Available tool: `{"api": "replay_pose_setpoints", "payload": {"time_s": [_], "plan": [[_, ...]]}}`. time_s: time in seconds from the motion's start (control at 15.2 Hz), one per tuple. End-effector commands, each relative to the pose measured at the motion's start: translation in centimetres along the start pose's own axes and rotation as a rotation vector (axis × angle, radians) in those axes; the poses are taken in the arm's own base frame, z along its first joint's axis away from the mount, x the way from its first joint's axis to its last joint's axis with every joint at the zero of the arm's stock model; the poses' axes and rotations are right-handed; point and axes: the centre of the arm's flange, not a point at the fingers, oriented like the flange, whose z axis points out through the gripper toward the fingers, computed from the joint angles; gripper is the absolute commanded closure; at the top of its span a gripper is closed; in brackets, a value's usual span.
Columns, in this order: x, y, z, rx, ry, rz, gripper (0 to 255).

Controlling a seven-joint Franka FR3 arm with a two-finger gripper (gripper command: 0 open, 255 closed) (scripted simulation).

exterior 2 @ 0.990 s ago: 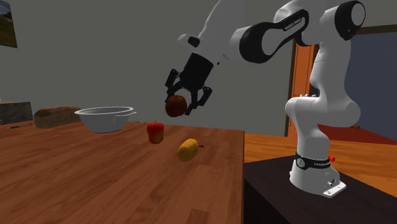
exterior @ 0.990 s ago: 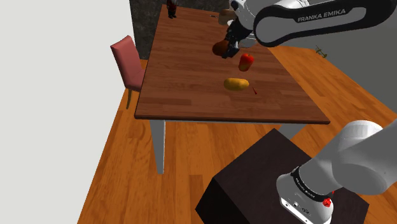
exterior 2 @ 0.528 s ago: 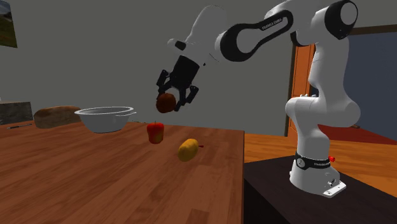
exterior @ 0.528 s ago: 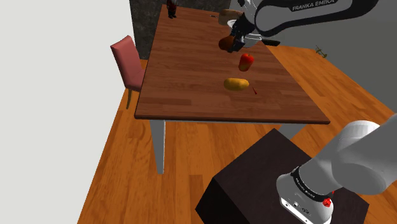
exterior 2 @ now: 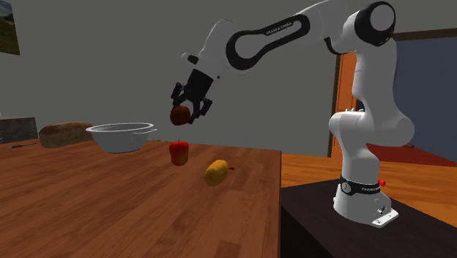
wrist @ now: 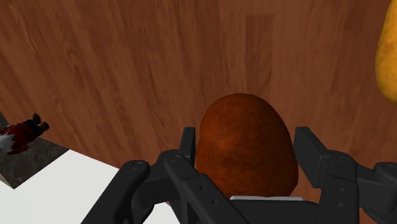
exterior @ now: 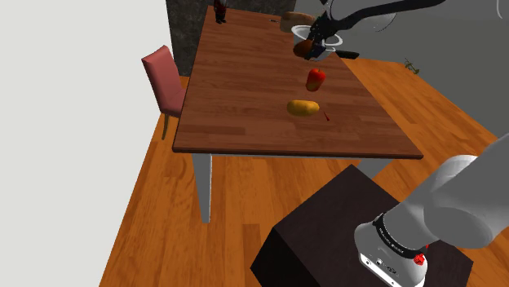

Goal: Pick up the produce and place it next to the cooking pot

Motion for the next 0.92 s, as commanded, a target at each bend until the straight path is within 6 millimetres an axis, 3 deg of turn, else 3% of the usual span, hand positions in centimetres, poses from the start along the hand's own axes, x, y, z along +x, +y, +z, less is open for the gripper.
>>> {"api": "replay_pose_setpoints", "payload": {"time_s": [0.0,0.86], "plan": [[-1.7,2.1,0.5,-0.001,0.001,-0.003,255],[-12.3,15.0,4.5,-0.001,0.001,-0.003,255]]}}
